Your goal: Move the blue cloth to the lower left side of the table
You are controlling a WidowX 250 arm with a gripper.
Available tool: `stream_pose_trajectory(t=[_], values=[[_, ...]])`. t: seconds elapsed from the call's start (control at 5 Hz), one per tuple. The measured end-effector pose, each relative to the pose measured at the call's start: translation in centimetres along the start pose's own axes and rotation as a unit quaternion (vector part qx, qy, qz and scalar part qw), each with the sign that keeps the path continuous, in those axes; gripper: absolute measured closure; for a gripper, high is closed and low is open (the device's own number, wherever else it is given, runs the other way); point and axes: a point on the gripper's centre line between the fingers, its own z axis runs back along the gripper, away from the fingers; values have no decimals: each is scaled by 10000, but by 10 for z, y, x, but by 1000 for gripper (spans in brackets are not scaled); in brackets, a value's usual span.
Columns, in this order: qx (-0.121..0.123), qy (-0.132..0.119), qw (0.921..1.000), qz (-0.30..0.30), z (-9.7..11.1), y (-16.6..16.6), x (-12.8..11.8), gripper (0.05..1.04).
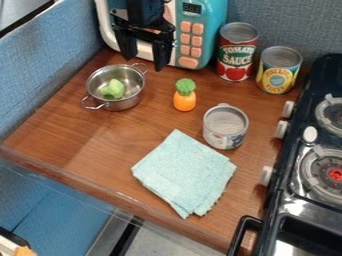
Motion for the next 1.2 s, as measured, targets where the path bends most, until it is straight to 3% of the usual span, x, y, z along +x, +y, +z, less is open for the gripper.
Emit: stream_pose_trajectory(t=[0.2, 0.4, 0.8, 1.2], values=[[-68, 196, 9998, 34, -15, -2, -6, 83], [-226, 440, 9987, -77, -33, -24, -33, 83], [-197, 371, 9976, -552, -49, -70, -76, 83], [-230, 119, 9952, -944, -86, -115, -90, 83]])
